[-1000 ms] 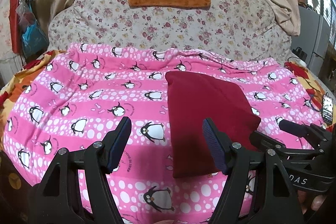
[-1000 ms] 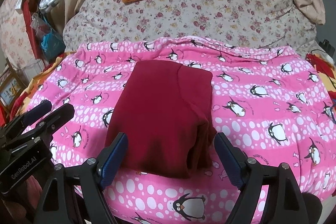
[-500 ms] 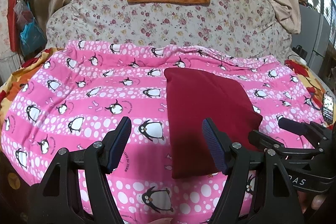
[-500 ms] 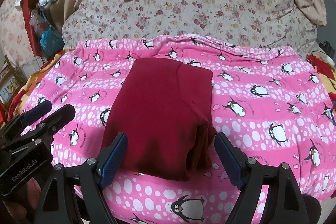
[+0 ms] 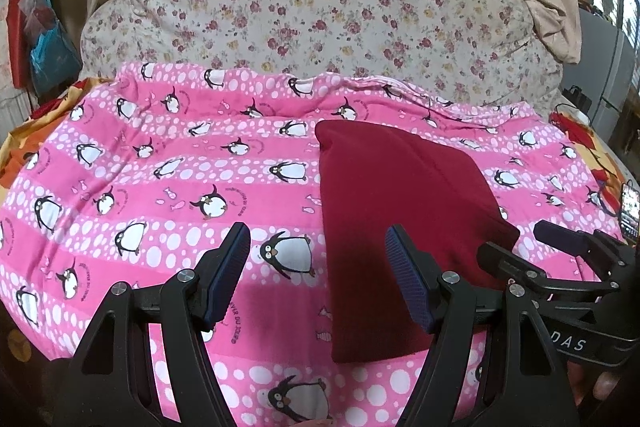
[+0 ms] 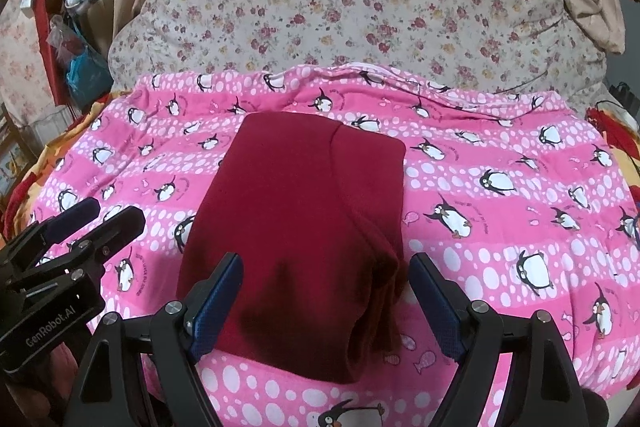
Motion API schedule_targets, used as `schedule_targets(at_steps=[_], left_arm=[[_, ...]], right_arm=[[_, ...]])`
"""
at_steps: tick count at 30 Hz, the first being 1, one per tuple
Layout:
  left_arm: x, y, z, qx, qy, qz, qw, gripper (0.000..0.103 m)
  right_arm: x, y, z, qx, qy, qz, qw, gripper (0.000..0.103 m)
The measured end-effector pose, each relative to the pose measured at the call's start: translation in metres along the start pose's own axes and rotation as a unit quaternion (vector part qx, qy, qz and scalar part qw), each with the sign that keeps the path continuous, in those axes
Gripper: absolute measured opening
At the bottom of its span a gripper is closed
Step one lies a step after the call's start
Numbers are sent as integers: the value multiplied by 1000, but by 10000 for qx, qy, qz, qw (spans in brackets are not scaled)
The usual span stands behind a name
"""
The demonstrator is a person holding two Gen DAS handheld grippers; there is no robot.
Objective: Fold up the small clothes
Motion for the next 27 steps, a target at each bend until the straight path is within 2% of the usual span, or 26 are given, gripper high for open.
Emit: schedule_targets(at_steps=[27], left_arm=[[1, -15, -1, 6, 17, -149, 9999, 70]], right_arm=[[3, -19, -5, -18, 36, -148, 9999, 83]])
Point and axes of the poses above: each gripper's, at about its wrist camera, not at the fingertips, and y roughly against the way its jaws point, z to its right, x to its top, the point moved 7 cm from there along -y, roughly the way its jaws point, and after that the axes turned 3 degrees about z, right-handed, at the moved point
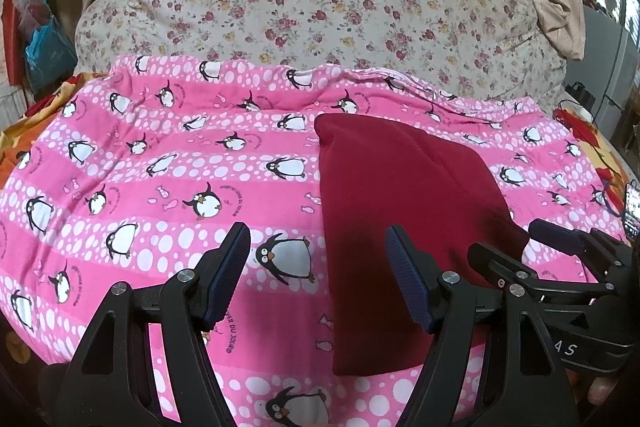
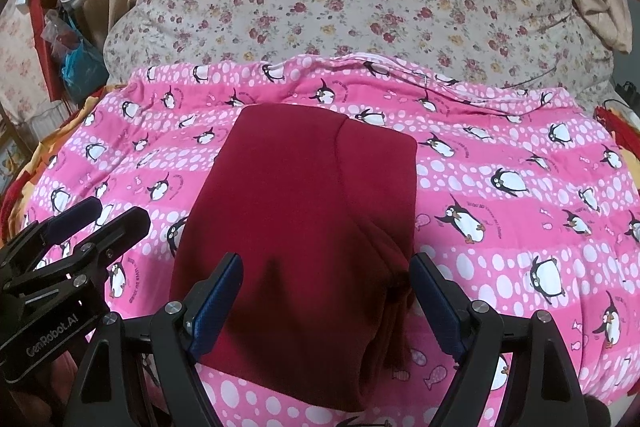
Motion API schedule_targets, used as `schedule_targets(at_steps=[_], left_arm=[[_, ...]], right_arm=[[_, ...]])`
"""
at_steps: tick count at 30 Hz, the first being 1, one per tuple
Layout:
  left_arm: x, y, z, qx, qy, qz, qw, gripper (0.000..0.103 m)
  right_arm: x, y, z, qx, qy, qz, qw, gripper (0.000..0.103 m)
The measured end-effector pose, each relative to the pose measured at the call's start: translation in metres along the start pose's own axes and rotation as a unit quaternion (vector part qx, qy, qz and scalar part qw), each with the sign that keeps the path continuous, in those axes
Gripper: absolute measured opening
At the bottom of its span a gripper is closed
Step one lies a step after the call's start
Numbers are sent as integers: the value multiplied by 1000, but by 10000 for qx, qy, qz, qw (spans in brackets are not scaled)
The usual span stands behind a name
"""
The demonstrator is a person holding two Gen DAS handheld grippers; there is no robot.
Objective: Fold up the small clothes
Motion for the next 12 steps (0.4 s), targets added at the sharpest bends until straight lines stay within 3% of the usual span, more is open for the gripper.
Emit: schedule_targets(at_steps=[12], left_arm=[[3, -12, -9, -40, 80, -46, 9999, 70]], right_arm=[[-1, -6, 3, -33, -33, -24, 10000, 84]])
Point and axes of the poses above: each gripper's, at about its wrist camera, not at the fingertips, and y roughly against the way its jaws point, z to its right, x to its top, the point moved 7 cm from there along -y, roughly the way its jaws point, and after that the axes turned 3 degrees about z, right-handed, at the moved point
